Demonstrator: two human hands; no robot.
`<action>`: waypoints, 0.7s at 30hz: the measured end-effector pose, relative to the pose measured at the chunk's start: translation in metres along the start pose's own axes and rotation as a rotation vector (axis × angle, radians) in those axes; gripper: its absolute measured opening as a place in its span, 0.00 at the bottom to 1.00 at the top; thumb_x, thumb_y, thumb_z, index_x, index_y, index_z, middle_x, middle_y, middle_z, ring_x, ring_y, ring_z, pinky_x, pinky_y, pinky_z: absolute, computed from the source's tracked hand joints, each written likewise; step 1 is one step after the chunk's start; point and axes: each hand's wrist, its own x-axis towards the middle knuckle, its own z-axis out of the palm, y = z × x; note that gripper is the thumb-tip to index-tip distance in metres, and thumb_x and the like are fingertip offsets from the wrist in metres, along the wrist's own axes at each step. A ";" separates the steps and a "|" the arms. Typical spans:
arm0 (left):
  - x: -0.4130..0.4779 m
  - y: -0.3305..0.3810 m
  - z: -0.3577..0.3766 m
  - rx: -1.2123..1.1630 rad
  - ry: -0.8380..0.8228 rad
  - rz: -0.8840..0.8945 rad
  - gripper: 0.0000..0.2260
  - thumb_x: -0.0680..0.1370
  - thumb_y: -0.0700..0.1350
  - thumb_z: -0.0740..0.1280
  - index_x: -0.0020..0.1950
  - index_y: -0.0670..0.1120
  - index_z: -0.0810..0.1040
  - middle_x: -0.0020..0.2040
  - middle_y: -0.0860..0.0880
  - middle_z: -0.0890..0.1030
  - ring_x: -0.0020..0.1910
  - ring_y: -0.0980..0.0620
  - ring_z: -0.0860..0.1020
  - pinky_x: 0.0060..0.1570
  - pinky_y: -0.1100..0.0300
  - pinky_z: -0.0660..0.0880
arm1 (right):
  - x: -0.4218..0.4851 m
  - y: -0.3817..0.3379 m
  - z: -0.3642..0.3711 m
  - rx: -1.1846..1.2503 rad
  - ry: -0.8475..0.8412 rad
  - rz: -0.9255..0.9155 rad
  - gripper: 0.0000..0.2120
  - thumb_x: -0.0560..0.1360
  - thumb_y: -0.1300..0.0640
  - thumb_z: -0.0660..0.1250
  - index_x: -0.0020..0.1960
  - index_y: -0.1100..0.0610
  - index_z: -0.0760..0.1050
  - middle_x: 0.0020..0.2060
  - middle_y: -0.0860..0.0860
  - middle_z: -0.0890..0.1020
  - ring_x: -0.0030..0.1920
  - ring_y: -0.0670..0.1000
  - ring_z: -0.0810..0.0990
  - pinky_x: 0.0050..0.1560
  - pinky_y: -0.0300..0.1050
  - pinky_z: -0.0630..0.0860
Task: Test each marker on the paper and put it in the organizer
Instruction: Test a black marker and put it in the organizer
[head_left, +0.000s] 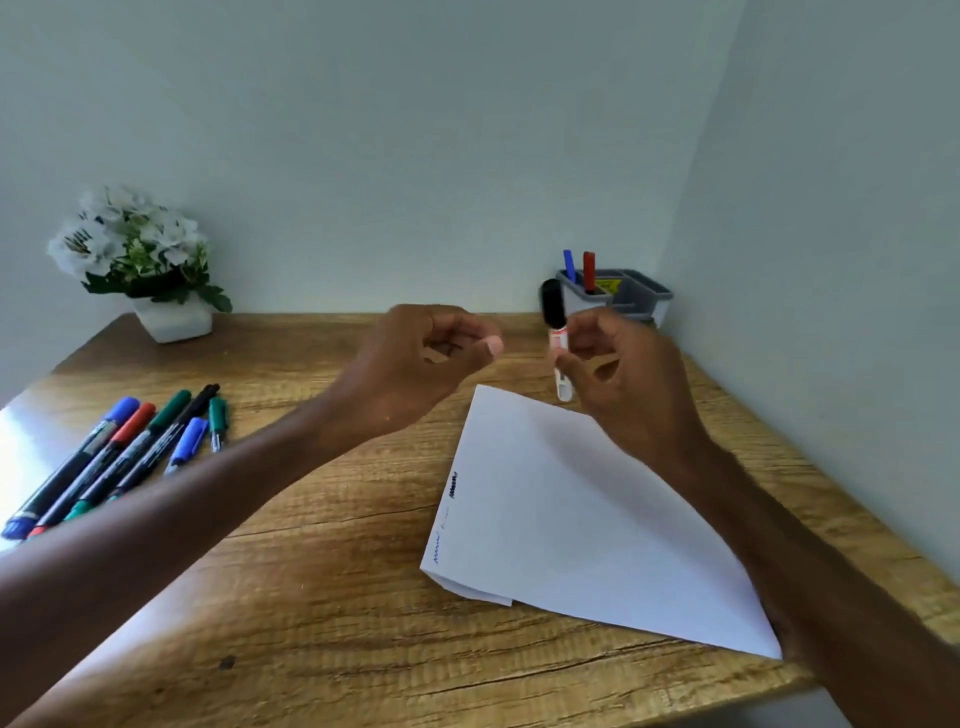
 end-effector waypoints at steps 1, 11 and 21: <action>0.007 -0.004 0.004 0.099 -0.051 0.015 0.06 0.78 0.50 0.74 0.54 0.52 0.86 0.47 0.58 0.86 0.45 0.63 0.82 0.47 0.65 0.79 | 0.007 0.001 -0.004 -0.005 0.032 0.036 0.09 0.77 0.55 0.74 0.56 0.53 0.81 0.43 0.39 0.83 0.42 0.37 0.82 0.39 0.25 0.75; 0.036 -0.031 0.032 0.469 -0.451 0.111 0.11 0.76 0.45 0.75 0.59 0.47 0.86 0.59 0.54 0.84 0.41 0.74 0.74 0.41 0.80 0.69 | 0.091 0.022 -0.049 -0.036 0.335 -0.051 0.37 0.74 0.67 0.74 0.77 0.51 0.63 0.46 0.53 0.84 0.40 0.40 0.83 0.40 0.23 0.75; 0.036 -0.039 0.035 0.422 -0.457 0.101 0.11 0.77 0.43 0.75 0.59 0.46 0.85 0.61 0.52 0.84 0.43 0.84 0.70 0.41 0.82 0.67 | 0.112 0.058 -0.020 -0.173 0.220 -0.066 0.35 0.76 0.67 0.73 0.78 0.51 0.63 0.51 0.55 0.84 0.47 0.49 0.84 0.50 0.40 0.80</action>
